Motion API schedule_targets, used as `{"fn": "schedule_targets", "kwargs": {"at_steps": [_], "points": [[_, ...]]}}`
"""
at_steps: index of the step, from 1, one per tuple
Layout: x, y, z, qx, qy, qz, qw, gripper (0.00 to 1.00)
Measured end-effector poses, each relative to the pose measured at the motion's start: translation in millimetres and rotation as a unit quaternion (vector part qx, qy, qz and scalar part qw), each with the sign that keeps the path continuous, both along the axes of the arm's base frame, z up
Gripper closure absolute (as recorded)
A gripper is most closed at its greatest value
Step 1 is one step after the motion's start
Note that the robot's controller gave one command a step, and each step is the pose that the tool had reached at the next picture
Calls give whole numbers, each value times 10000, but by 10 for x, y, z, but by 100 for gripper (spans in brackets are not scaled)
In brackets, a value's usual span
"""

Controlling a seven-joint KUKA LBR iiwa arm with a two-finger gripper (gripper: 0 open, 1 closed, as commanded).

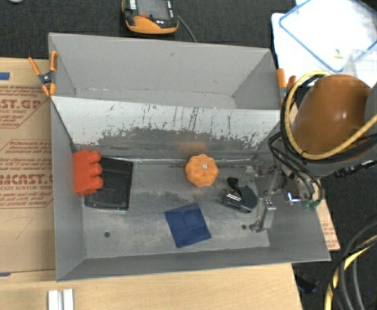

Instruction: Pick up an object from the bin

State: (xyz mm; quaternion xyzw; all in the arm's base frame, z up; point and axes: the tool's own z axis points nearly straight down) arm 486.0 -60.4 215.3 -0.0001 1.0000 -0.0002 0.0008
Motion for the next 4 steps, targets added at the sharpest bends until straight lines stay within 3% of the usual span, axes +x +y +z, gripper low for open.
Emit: {"fn": "schedule_targets", "kwargs": {"at_steps": [1, 2, 3, 4], "points": [[87, -168, -199, 1, -29, 107, 9999, 0], [579, -251, -592, 3, -39, 945, 9955, 0], [-5, 323, -910, 10, 36, -168, 9999, 0], [338, -214, -930, -15, -76, 535, 9985, 0]]}}
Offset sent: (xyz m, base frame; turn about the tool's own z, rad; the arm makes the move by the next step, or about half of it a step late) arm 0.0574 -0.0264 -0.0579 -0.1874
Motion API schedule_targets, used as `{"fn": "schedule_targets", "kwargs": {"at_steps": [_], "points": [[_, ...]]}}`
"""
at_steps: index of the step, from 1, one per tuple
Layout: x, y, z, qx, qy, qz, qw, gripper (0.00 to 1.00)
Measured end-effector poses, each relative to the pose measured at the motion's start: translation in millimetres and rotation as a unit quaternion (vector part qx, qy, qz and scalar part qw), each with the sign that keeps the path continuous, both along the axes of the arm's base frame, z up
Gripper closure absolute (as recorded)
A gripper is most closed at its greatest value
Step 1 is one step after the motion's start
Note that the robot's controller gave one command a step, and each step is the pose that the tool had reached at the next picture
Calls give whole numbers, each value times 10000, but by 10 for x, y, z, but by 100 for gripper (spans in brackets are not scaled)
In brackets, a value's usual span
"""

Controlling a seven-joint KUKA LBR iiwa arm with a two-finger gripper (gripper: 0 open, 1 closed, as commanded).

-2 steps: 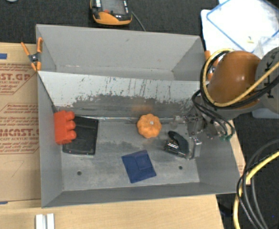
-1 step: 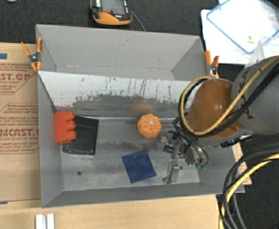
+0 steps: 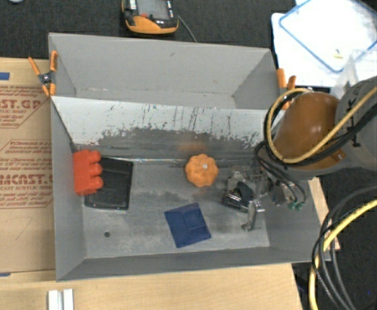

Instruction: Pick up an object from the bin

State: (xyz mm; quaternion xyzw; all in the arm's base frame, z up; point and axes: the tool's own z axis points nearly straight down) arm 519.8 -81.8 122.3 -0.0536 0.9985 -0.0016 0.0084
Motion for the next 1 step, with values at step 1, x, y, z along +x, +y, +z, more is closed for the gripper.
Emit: {"fn": "schedule_targets", "kwargs": {"at_steps": [1], "points": [[-315, -145, -360, 26, 39, -266, 9996, 100]]}}
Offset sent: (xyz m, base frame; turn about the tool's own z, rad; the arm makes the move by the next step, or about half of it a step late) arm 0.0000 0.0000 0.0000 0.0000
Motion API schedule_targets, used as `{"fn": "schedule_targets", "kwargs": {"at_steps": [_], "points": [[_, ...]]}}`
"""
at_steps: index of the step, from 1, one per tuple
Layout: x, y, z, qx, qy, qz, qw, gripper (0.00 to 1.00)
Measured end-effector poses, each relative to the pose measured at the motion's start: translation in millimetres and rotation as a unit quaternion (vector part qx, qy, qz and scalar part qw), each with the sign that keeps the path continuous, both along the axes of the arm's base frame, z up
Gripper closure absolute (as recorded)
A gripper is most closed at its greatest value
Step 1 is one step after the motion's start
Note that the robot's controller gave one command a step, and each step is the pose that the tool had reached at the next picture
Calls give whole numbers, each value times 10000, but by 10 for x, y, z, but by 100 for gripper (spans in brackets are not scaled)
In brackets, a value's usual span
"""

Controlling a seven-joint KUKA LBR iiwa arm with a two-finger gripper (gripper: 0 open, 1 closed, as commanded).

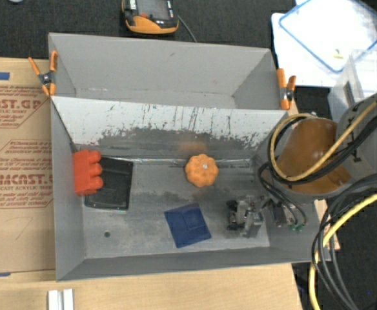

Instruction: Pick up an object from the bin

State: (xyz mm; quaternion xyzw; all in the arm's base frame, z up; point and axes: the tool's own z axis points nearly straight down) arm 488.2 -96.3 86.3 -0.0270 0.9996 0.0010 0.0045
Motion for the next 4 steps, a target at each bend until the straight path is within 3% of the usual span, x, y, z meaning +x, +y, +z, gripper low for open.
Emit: {"fn": "schedule_targets", "kwargs": {"at_steps": [4], "points": [[-3, -72, -84, 16, -78, -135, 9999, 100]]}}
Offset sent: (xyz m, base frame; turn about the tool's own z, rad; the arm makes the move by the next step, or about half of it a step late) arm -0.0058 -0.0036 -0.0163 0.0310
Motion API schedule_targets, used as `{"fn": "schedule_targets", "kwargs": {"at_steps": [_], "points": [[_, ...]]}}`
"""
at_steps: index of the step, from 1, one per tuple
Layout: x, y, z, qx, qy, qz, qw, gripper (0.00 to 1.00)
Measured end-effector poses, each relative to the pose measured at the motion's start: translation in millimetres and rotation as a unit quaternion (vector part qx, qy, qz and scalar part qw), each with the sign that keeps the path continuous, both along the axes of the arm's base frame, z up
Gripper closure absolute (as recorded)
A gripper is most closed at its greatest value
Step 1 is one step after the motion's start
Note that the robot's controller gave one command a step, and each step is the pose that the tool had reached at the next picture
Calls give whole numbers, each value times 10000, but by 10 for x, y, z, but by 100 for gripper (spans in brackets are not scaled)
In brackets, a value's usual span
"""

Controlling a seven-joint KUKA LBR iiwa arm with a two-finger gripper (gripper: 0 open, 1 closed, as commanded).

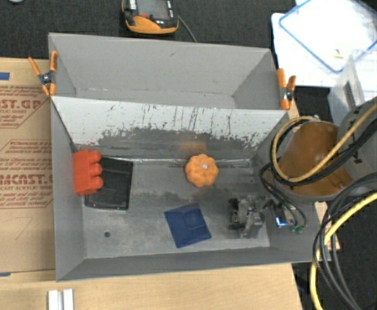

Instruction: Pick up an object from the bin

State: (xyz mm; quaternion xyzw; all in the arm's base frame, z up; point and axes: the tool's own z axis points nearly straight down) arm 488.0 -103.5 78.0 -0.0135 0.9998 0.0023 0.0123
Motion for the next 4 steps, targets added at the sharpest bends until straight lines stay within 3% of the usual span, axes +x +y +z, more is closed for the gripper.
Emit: {"fn": "schedule_targets", "kwargs": {"at_steps": [1, 2, 4], "points": [[-24, -215, 67, 3, 31, 46, 10000, 100], [16, -226, -33, 22, -43, 41, 10000, 100], [50, -207, -36, 16, -67, 59, 10000, 100]]}}
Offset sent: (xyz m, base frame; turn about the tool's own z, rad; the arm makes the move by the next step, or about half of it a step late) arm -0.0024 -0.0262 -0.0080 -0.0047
